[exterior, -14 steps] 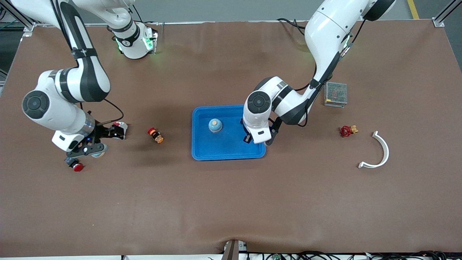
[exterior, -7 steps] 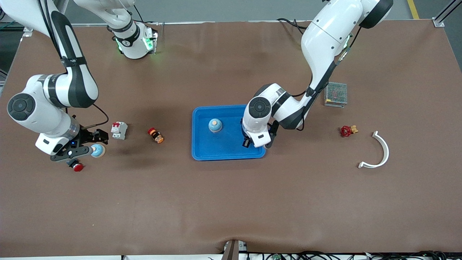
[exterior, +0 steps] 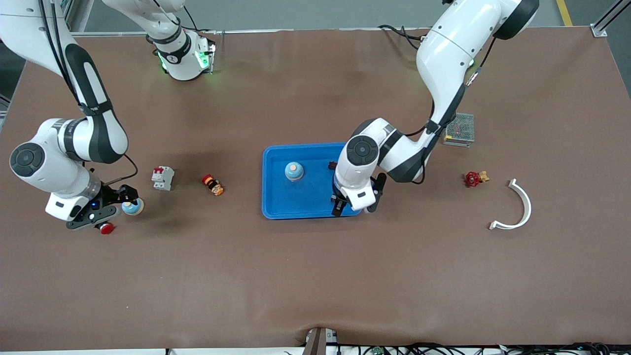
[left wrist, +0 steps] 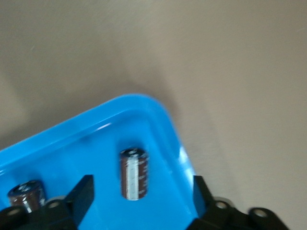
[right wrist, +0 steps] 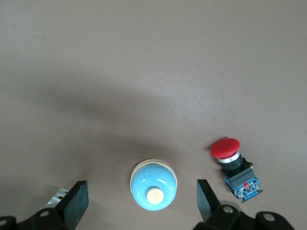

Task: Place electrolytic capacitor and blue bell in tray
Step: 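Release the capacitor in the tray while the right gripper grasps bell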

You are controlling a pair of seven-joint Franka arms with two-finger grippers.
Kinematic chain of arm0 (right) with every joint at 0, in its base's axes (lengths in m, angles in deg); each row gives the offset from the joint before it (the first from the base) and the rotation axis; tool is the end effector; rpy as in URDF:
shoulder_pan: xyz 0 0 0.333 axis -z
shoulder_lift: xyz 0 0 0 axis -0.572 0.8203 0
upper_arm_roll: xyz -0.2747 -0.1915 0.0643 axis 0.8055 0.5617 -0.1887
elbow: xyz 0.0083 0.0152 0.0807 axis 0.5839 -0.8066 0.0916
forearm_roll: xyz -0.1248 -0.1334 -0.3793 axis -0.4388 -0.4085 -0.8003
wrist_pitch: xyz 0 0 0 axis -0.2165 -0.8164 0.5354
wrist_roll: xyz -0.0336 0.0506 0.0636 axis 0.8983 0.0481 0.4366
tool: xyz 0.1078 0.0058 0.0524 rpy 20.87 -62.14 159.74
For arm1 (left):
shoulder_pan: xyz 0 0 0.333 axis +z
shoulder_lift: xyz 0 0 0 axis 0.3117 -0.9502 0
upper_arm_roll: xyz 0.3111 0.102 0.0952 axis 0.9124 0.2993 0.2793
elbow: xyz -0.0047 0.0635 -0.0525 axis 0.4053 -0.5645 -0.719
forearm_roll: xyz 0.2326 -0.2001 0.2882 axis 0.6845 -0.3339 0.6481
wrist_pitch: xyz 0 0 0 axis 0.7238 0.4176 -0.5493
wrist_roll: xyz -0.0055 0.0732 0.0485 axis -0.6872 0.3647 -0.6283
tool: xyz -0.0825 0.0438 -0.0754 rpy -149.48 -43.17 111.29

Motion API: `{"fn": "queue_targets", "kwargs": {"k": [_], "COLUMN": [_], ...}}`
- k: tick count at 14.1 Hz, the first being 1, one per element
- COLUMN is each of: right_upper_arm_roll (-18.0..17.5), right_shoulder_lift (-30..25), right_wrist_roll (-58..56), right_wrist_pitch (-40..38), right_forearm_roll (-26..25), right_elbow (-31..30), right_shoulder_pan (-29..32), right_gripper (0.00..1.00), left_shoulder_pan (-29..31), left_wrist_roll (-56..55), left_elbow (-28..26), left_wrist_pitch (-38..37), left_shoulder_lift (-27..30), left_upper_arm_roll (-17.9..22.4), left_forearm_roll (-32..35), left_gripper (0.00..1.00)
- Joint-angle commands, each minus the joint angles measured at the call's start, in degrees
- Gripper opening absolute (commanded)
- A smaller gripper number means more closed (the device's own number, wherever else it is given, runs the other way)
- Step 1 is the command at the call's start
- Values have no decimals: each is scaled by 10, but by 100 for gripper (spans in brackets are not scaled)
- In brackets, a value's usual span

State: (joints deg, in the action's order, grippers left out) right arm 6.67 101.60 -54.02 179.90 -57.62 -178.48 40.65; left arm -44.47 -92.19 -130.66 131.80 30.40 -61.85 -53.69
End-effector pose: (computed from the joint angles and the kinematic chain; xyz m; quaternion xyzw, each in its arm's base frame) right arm 0.6398 -0.0795 0.2586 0.9784 0.2039 0.0190 0.0298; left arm 0.6123 -0.4621 0.2285 0.8331 0.5501 -0.0003 0.0571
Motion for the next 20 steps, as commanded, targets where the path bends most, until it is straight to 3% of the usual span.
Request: {"fn": "queue_targets", "kwargs": {"k": [1, 12, 20], "right_upper_arm_roll": [-11, -12, -12], "right_shoulder_lift": [20, 33, 42], "right_wrist_roll": [-27, -52, -61], "right_wrist_pitch": [26, 69, 88], "right_forearm_roll": [-9, -6, -6], "right_elbow": [1, -42, -47], "right_shoulder_pan": [20, 39, 41], "right_gripper": [100, 100, 100], "left_shoulder_pan": [8, 121, 225], "left_wrist_roll": [69, 418, 705], "left_elbow": [9, 9, -7], "left_wrist_pitch": [-38, -149, -286], "left_shoulder_lift": [38, 145, 277], "left_upper_arm_roll": [15, 15, 13], "left_forearm_roll": [3, 3, -8], "left_gripper": [100, 100, 100]}}
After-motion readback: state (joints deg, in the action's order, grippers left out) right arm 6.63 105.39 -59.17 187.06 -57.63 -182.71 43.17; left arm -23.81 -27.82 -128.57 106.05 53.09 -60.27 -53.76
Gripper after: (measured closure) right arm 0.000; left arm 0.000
